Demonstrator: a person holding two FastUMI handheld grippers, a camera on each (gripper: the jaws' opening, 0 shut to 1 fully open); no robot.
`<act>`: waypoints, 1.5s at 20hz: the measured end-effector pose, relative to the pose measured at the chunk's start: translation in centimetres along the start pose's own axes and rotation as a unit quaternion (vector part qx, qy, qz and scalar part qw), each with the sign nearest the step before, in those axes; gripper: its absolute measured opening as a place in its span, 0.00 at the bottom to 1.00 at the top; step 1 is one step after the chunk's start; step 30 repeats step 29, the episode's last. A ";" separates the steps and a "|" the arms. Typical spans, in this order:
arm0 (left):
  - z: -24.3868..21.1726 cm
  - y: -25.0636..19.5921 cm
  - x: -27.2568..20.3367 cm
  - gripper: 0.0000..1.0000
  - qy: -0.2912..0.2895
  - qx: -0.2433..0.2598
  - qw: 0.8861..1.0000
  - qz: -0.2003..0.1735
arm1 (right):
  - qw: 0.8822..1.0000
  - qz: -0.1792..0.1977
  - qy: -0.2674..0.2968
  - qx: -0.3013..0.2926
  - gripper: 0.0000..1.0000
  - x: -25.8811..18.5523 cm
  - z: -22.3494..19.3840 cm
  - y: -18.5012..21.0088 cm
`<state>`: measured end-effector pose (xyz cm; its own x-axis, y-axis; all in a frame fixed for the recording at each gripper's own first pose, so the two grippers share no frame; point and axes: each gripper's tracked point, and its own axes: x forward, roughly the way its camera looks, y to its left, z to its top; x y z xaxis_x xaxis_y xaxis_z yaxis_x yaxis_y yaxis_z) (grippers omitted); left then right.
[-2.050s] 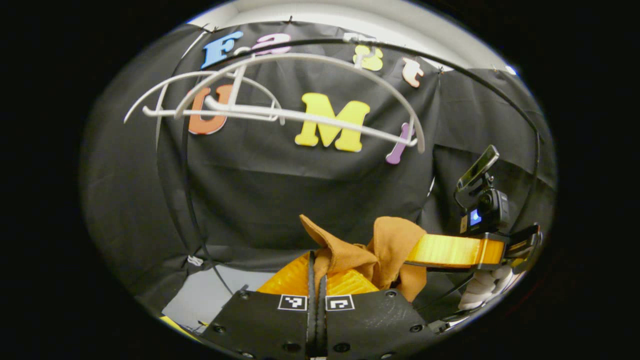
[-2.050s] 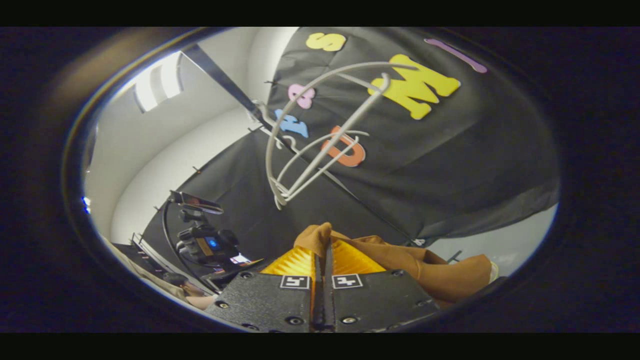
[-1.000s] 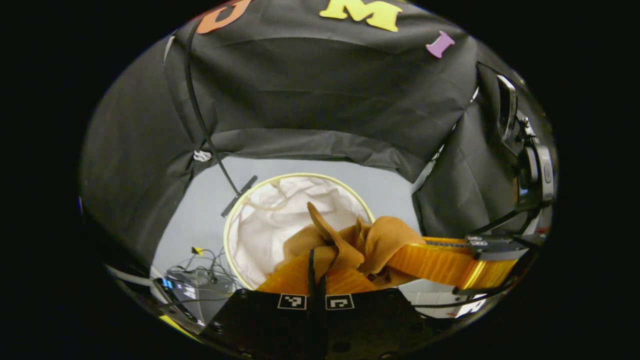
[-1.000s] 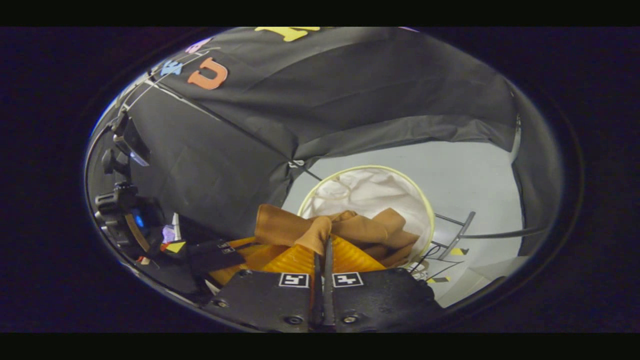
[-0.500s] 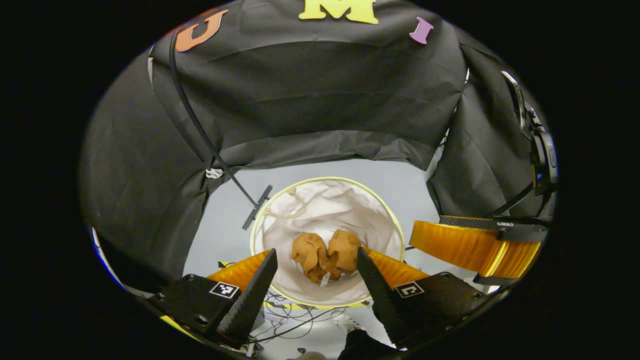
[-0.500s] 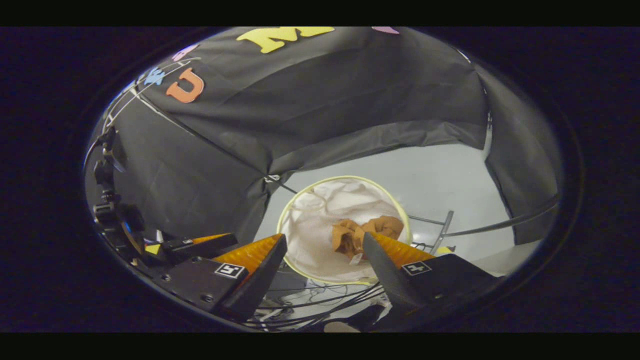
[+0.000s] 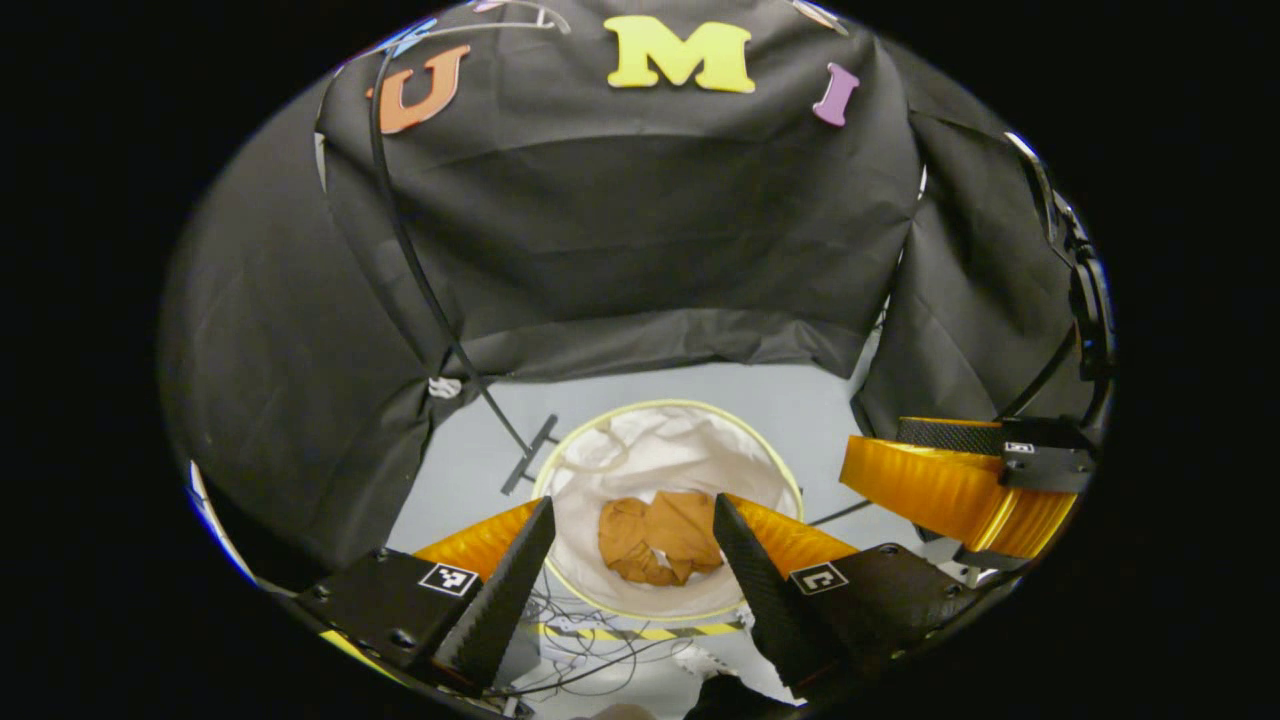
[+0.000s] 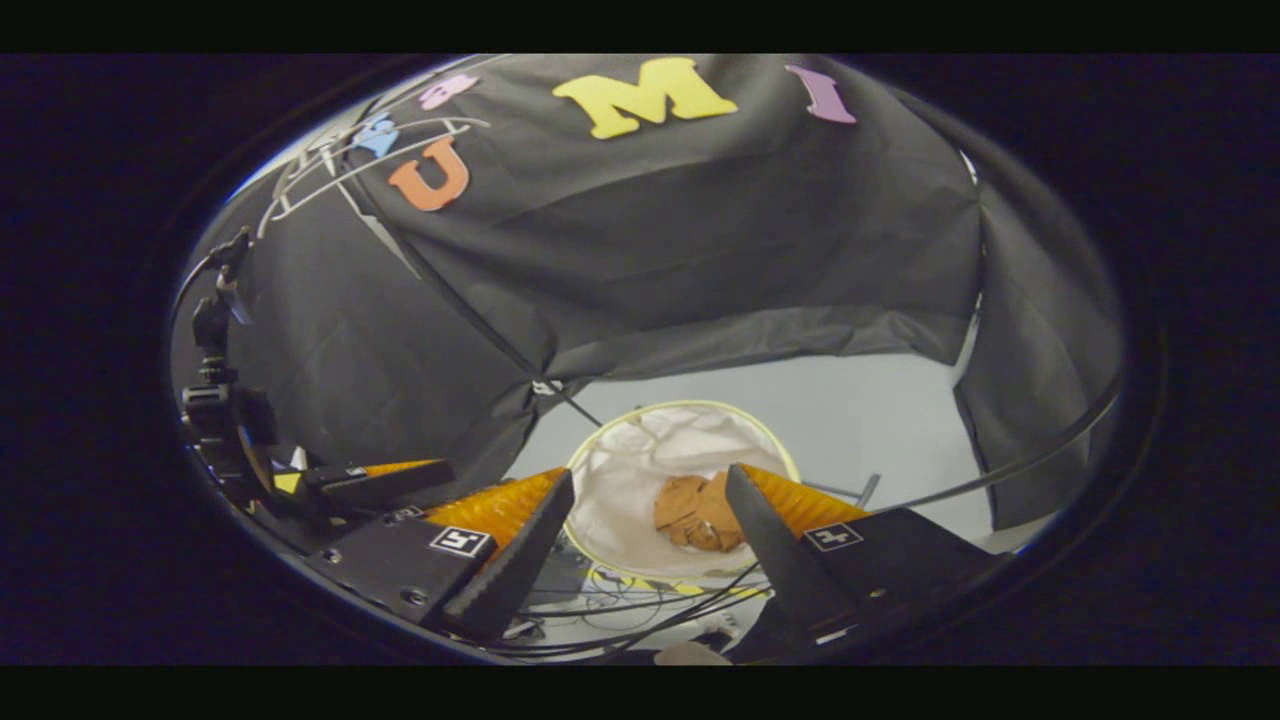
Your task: Grasp the clothes on the hanger with both hands and then place them into the laundry hamper below.
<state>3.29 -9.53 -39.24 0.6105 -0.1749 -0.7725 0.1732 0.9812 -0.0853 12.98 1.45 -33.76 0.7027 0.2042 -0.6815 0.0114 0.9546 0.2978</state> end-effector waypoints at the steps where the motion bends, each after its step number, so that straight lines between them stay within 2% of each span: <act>1: 1.8 0.5 -1.3 0.97 -0.022 0.000 1.000 0.005 | 1.000 0.002 -0.018 -0.011 0.95 -1.5 1.0 0.8; 3: 5.1 1.9 -4.5 0.97 -0.071 -0.002 0.997 0.016 | 0.998 0.008 -0.056 -0.032 0.99 -4.6 3.1 2.9; 4: 6.7 2.7 -6.2 0.97 -0.098 -0.003 0.995 0.023 | 0.996 0.010 -0.079 -0.040 0.95 -6.3 4.2 3.9; 5: 8.4 3.4 -8.2 0.97 -0.123 -0.003 0.992 0.030 | 0.994 0.010 -0.101 -0.047 0.99 -8.2 5.4 4.6; 6: 9.8 3.8 -10.1 0.97 -0.145 -0.004 0.989 0.035 | 0.991 0.012 -0.121 -0.052 0.95 -10.0 6.6 5.6; 8: 12.5 4.3 -14.9 0.97 -0.190 -0.007 0.981 0.039 | 0.985 0.020 -0.159 -0.062 0.95 -13.7 8.9 7.5; 9: 13.5 4.7 -17.4 0.97 -0.211 -0.003 0.977 0.040 | 0.981 0.027 -0.180 -0.070 0.99 -15.5 9.9 8.3; 11: 14.8 5.9 -22.4 1.00 -0.256 0.008 0.965 0.050 | 0.971 0.045 -0.220 -0.076 0.99 -19.3 11.5 9.9; 13: 18.0 6.0 -26.6 0.97 -0.302 0.022 0.951 0.058 | 0.963 0.058 -0.252 -0.080 0.95 -22.5 13.6 11.5; 14: 19.3 6.4 -28.5 1.00 -0.324 0.030 0.943 0.065 | 0.958 0.064 -0.266 -0.087 0.95 -24.1 14.4 12.5; 16: 20.8 7.0 -31.4 1.00 -0.350 0.034 0.933 0.075 | 0.946 0.067 -0.300 -0.104 0.95 -26.5 16.1 13.7; 18: 21.2 7.2 -34.0 0.96 -0.370 0.028 0.925 0.080 | 0.928 0.068 -0.345 -0.122 0.95 -28.9 18.1 14.7; 19: 21.7 7.3 -35.4 0.98 -0.383 0.023 0.920 0.081 | 0.921 0.062 -0.364 -0.127 0.99 -29.9 18.5 14.3; 21: 22.2 7.3 -37.1 1.00 -0.401 0.020 0.912 0.088 | 0.911 0.060 -0.388 -0.129 0.96 -31.4 19.2 14.7; 25: 22.8 6.7 -39.1 1.00 -0.425 0.020 0.900 0.091 | 0.909 0.071 -0.388 -0.132 0.99 -32.0 17.9 13.7; 26: 23.2 6.5 -39.5 1.00 -0.430 0.018 0.899 0.086 | 0.909 0.067 -0.389 -0.132 0.96 -32.3 17.9 13.5; 30: 23.2 6.2 -39.9 1.00 -0.439 0.017 0.895 0.084 | 0.907 0.064 -0.398 -0.121 0.99 -32.6 18.1 13.2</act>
